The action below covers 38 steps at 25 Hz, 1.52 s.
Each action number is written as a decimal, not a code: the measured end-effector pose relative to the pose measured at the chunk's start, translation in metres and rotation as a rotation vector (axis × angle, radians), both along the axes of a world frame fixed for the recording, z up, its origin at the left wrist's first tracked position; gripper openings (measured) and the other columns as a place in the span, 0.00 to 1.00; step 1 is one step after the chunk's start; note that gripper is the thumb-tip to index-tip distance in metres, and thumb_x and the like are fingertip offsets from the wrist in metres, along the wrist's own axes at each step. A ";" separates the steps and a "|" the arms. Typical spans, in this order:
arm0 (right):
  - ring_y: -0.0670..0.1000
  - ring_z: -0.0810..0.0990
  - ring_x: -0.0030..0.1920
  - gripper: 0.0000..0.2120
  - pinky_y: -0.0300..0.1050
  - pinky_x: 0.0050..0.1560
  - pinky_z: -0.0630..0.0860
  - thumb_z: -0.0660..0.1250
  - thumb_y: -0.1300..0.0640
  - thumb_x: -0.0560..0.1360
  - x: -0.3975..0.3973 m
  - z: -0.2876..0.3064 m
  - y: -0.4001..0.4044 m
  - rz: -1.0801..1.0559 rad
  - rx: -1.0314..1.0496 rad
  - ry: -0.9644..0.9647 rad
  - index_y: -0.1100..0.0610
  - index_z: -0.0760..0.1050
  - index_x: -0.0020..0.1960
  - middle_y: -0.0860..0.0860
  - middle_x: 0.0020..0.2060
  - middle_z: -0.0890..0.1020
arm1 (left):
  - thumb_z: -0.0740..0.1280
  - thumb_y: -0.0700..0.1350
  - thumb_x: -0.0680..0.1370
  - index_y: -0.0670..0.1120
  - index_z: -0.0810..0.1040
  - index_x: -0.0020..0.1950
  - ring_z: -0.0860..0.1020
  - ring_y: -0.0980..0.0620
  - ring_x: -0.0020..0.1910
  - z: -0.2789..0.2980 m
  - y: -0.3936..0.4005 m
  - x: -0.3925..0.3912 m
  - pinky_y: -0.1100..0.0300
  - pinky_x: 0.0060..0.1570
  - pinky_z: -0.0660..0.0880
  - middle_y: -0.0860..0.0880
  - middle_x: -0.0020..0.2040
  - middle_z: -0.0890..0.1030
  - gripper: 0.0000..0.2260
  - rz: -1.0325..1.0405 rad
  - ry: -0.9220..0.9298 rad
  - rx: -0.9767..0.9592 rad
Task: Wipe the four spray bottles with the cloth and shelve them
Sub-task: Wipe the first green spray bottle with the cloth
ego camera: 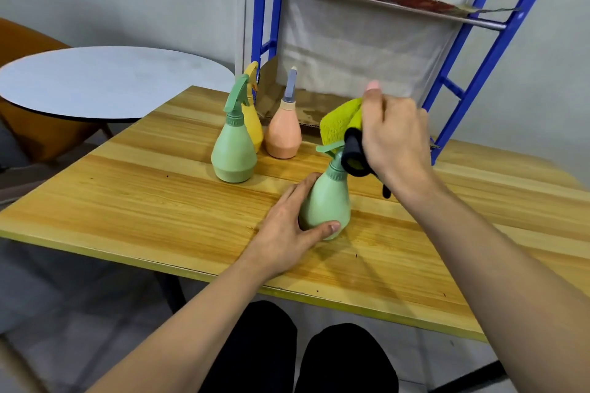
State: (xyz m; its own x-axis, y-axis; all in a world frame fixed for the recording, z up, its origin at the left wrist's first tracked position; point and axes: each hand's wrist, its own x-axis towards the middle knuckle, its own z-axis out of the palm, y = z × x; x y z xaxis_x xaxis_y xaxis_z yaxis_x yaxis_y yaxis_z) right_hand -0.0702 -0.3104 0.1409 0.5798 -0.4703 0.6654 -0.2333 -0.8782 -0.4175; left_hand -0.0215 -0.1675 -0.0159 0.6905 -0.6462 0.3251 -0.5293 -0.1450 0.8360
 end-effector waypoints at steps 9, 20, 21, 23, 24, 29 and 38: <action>0.59 0.79 0.34 0.22 0.51 0.36 0.70 0.55 0.42 0.81 0.025 -0.034 0.022 0.127 -0.937 0.191 0.57 0.79 0.44 0.56 0.33 0.80 | 0.77 0.55 0.72 0.55 0.69 0.76 0.74 0.56 0.65 -0.001 -0.004 0.000 0.51 0.68 0.72 0.57 0.64 0.75 0.34 0.019 0.045 -0.035; 0.66 0.82 0.42 0.26 0.51 0.39 0.62 0.49 0.43 0.84 0.020 -0.007 0.035 -0.035 -0.371 0.129 0.56 0.80 0.45 0.60 0.40 0.84 | 0.77 0.56 0.73 0.59 0.67 0.77 0.74 0.57 0.67 0.002 -0.005 -0.003 0.52 0.69 0.72 0.57 0.68 0.75 0.35 0.027 0.003 -0.022; 0.66 0.81 0.43 0.26 0.50 0.39 0.62 0.48 0.43 0.84 0.019 0.001 0.035 -0.033 -0.285 0.078 0.56 0.79 0.45 0.60 0.40 0.84 | 0.77 0.56 0.73 0.59 0.66 0.78 0.73 0.57 0.68 0.002 -0.005 -0.003 0.54 0.70 0.71 0.57 0.69 0.74 0.36 0.025 0.004 -0.015; 0.64 0.80 0.41 0.26 0.49 0.38 0.61 0.48 0.41 0.84 0.016 0.011 0.031 -0.045 -0.287 -0.064 0.56 0.77 0.45 0.58 0.39 0.83 | 0.77 0.57 0.73 0.62 0.62 0.79 0.71 0.58 0.70 0.000 -0.004 -0.003 0.54 0.72 0.70 0.59 0.71 0.72 0.38 0.017 0.033 -0.022; 0.63 0.80 0.40 0.25 0.48 0.37 0.60 0.49 0.41 0.84 0.011 0.012 0.026 -0.053 -0.381 -0.113 0.56 0.76 0.45 0.57 0.38 0.82 | 0.77 0.58 0.73 0.63 0.62 0.79 0.70 0.58 0.71 -0.001 -0.003 -0.002 0.53 0.73 0.70 0.60 0.71 0.72 0.38 0.014 0.046 -0.029; 0.57 0.79 0.38 0.23 0.46 0.35 0.60 0.52 0.40 0.83 -0.009 -0.018 -0.006 0.019 -0.574 -0.017 0.55 0.75 0.44 0.52 0.36 0.79 | 0.76 0.59 0.72 0.66 0.62 0.77 0.71 0.59 0.69 -0.006 -0.008 -0.002 0.50 0.71 0.72 0.60 0.69 0.72 0.37 0.008 0.041 -0.061; 0.52 0.65 0.32 0.32 0.50 0.39 0.64 0.57 0.43 0.81 0.000 -0.018 -0.015 0.003 0.863 -0.525 0.51 0.66 0.19 0.44 0.19 0.65 | 0.75 0.61 0.71 0.66 0.62 0.77 0.69 0.63 0.73 -0.011 -0.008 0.001 0.48 0.73 0.71 0.66 0.71 0.71 0.38 0.011 0.007 -0.076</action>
State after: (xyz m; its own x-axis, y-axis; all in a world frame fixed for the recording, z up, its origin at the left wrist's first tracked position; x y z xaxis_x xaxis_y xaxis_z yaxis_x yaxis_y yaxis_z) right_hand -0.0703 -0.3254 0.1231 0.3132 -0.9107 0.2694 0.1640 -0.2276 -0.9598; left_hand -0.0206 -0.1758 -0.0267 0.6999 -0.6123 0.3678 -0.5218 -0.0867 0.8487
